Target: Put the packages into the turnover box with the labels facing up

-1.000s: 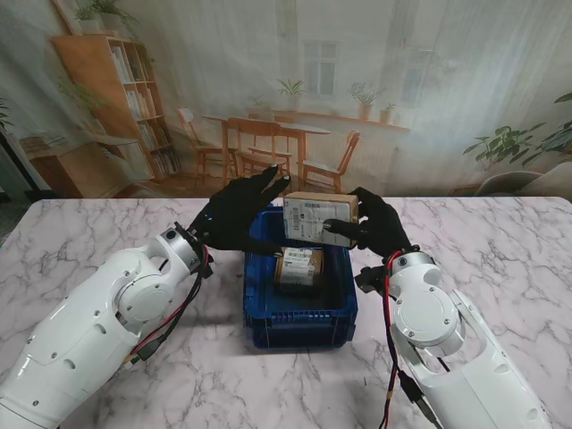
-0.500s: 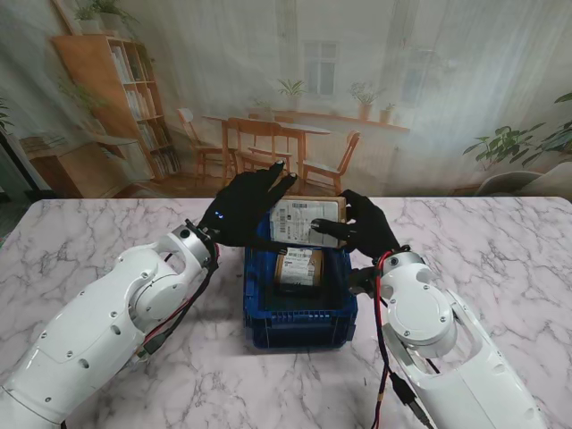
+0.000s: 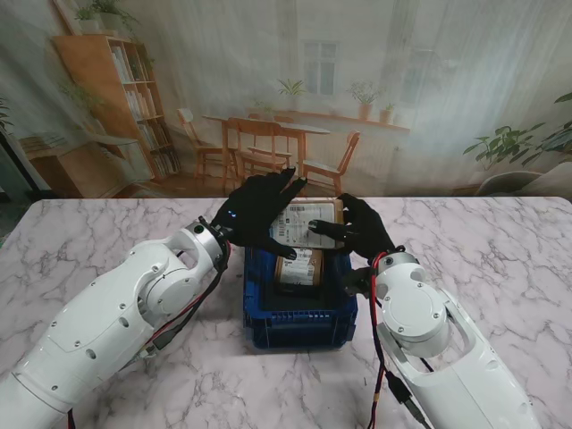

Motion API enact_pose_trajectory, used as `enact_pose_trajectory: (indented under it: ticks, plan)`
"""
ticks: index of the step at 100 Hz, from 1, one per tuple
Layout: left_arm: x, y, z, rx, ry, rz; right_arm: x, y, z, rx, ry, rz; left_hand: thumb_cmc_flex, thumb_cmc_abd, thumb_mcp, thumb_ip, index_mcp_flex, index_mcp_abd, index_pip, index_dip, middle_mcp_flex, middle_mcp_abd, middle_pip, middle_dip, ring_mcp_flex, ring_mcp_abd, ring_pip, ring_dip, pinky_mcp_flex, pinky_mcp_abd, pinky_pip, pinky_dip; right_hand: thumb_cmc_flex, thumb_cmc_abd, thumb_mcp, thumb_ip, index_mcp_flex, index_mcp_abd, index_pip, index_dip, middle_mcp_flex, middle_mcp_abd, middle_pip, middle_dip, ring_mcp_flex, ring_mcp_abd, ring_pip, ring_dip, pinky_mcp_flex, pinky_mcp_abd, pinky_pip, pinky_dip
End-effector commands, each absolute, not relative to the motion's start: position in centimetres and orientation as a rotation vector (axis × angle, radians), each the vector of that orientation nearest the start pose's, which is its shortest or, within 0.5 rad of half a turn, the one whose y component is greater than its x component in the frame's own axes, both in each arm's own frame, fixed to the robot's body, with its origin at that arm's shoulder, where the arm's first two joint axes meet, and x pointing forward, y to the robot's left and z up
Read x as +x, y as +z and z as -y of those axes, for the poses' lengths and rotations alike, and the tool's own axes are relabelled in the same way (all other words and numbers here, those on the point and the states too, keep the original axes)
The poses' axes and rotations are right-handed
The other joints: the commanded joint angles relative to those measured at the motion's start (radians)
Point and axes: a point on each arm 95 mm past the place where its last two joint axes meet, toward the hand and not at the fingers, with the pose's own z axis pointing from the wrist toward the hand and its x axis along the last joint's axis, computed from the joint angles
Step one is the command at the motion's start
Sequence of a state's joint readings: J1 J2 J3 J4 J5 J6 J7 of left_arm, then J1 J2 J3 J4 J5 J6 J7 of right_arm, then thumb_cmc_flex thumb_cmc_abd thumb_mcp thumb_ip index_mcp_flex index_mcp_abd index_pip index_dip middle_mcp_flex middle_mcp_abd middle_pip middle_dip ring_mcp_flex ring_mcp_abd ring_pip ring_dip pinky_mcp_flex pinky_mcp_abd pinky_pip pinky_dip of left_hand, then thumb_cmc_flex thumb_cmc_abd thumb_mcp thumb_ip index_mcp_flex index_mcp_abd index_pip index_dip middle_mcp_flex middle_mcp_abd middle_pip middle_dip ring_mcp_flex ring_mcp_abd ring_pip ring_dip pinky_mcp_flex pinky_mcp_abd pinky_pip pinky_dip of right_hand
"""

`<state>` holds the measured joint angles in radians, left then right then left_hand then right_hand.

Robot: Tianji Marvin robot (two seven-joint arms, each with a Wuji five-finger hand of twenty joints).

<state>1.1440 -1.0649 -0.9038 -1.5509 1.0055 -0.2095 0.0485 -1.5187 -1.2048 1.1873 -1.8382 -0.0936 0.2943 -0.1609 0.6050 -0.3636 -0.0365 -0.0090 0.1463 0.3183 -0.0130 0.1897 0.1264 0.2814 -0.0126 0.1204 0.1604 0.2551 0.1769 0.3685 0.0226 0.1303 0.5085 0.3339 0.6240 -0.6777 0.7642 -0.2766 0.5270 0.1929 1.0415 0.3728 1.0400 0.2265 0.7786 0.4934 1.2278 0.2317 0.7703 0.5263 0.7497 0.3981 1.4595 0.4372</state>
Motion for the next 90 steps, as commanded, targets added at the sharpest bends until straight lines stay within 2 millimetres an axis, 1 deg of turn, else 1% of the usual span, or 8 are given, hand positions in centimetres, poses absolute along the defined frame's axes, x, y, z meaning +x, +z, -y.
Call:
enact_pose_trajectory:
  ticks: [1,18,29,38,61,72,83,90]
  plan:
    - [45.6,-22.5,10.4,-0.624,-1.749,-1.704,40.8,-23.5,-5.6,-2.28,-2.314,0.739,-0.041,0.047,0.011,-0.004,-0.01,-0.011,-0.004,0.003,-0.049,0.012,-0.013,-0.014,-0.029,0.024,-0.031,-0.013,-0.012,-0.006,-0.024,-0.017,0.2,0.154,0.208,0.052,0.042,-0.13,0.096,0.001,0.119,-0.146,0.12,0.003,0.049,-0.04,0.059,0.01,0.003,0.001,0.034,-0.001]
    - [45.5,-22.3,10.8,-0.624,-1.764,-1.703,40.8,-23.5,-5.7,-2.285,-2.31,0.721,-0.035,0.04,0.016,-0.006,-0.011,-0.003,-0.008,-0.001,-0.049,0.015,-0.017,-0.03,-0.017,0.02,-0.026,-0.027,0.005,-0.01,-0.028,-0.021,0.201,0.154,0.21,0.051,0.043,-0.128,0.097,-0.001,0.119,-0.144,0.122,0.001,0.051,-0.04,0.06,0.01,0.002,0.001,0.034,-0.002]
    - [45.6,-22.3,11.0,-0.606,-1.744,-1.726,40.8,-23.5,-6.0,-2.277,-2.3,0.722,0.046,0.017,0.025,0.01,-0.01,0.01,0.002,0.011,-0.043,0.016,0.002,0.01,0.012,0.003,0.006,-0.012,0.023,-0.018,0.001,-0.008,0.202,0.155,0.212,0.05,0.042,-0.125,0.097,-0.002,0.12,-0.145,0.123,0.0,0.053,-0.039,0.061,0.01,0.004,0.003,0.034,-0.003]
    - [45.8,-22.5,11.2,-0.604,-1.734,-1.734,40.8,-23.6,-6.2,-2.273,-2.291,0.719,0.123,0.02,0.03,0.044,-0.01,0.01,0.016,0.077,-0.031,-0.023,0.025,0.116,0.025,-0.027,0.033,0.04,0.023,-0.041,0.062,0.031,0.202,0.155,0.213,0.049,0.043,-0.123,0.097,-0.004,0.121,-0.143,0.124,0.0,0.053,-0.038,0.061,0.01,0.004,0.003,0.034,-0.004]
    - [45.9,-22.7,11.4,-0.606,-1.732,-1.721,40.7,-23.7,-6.3,-2.273,-2.274,0.714,0.284,0.05,0.058,0.137,-0.041,0.033,0.117,0.473,0.019,-0.059,0.154,0.479,0.079,-0.06,0.138,0.302,0.066,-0.085,0.21,0.187,0.203,0.155,0.215,0.048,0.043,-0.117,0.095,-0.007,0.12,-0.14,0.124,-0.002,0.051,-0.037,0.059,0.009,0.002,0.004,0.032,-0.006]
    - [45.9,-22.8,11.6,-0.609,-1.752,-1.715,40.6,-23.7,-6.3,-2.272,-2.262,0.72,0.342,0.07,0.079,0.179,-0.036,0.022,0.173,0.642,0.065,-0.078,0.241,0.554,0.136,-0.071,0.184,0.378,0.107,-0.095,0.26,0.22,0.202,0.159,0.214,0.047,0.04,-0.112,0.089,-0.013,0.117,-0.138,0.121,-0.005,0.047,-0.034,0.055,0.008,0.0,0.005,0.029,-0.007]
    - [45.8,-22.7,11.8,-0.606,-1.778,-1.701,40.6,-23.9,-6.2,-2.285,-2.238,0.74,0.367,0.085,0.16,0.287,0.022,0.0,0.224,0.713,0.128,-0.101,0.359,0.596,0.215,-0.083,0.237,0.443,0.164,-0.099,0.33,0.25,0.202,0.162,0.211,0.047,0.032,-0.107,0.079,-0.02,0.108,-0.132,0.117,-0.007,0.037,-0.029,0.048,0.006,-0.005,0.015,0.021,-0.011]
    - [45.7,-22.6,11.8,-0.609,-1.778,-1.704,40.5,-24.0,-6.1,-2.296,-2.223,0.754,0.349,0.078,0.265,0.286,0.066,-0.019,0.266,0.748,0.18,-0.114,0.419,0.612,0.253,-0.08,0.251,0.461,0.189,-0.094,0.355,0.257,0.202,0.165,0.209,0.048,0.025,-0.099,0.071,-0.026,0.101,-0.127,0.112,-0.01,0.03,-0.024,0.041,0.004,-0.007,0.018,0.017,-0.013]
